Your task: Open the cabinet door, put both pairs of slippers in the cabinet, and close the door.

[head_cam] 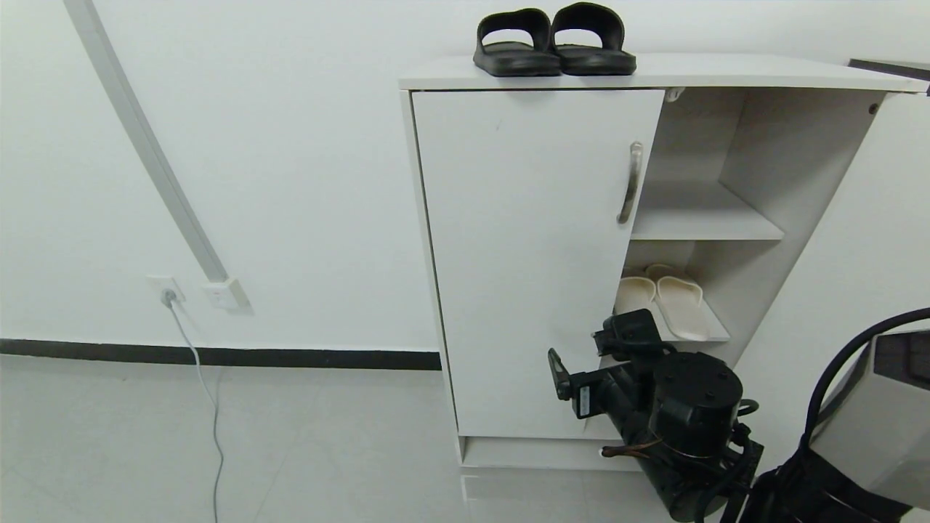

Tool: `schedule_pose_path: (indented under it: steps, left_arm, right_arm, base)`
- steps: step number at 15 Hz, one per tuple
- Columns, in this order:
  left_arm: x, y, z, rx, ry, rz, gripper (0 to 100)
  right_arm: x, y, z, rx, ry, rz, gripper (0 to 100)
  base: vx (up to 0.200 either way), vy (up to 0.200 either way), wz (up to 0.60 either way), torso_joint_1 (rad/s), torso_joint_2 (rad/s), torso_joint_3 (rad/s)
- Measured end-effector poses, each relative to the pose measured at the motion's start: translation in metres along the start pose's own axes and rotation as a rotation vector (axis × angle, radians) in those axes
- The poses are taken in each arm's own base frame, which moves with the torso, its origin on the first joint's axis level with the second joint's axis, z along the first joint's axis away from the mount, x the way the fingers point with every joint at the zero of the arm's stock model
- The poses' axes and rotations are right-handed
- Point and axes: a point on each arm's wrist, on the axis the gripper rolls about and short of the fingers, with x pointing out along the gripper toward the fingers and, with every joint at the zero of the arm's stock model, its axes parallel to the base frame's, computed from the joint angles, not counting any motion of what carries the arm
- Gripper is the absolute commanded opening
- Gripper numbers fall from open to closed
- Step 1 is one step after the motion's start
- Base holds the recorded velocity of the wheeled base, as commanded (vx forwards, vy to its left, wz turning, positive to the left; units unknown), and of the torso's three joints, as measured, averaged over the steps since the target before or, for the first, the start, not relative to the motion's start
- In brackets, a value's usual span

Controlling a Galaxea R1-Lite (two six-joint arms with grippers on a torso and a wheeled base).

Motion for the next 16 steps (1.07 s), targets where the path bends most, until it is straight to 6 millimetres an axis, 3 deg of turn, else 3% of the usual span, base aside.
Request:
schedule_pose_path:
  steps: [5,8,16]
  left_arm:
    - [0.0,0.0,0.0,0.0,0.0,0.0,0]
    - [0.0,0.0,-0.0002,0.0,0.002,0.0,0]
    - [0.0,0.0,0.0,0.0,0.0,0.0,0]
  right_arm:
    - [0.0013,0.0012,-0.0049,-0.01,0.01,0.008,100]
    - [0.0018,0.0014,-0.0054,-0.01,0.01,0.008,100]
    - [0.002,0.0013,-0.0071,-0.014,0.017,0.007,100]
  base:
    - [0.0,0.0,0.0,-0.001,-0.02,-0.023]
    - [0.0,0.0,0.0,0.007,-0.19,-0.325]
    - [0.0,0.0,0.0,0.084,-0.49,-0.361]
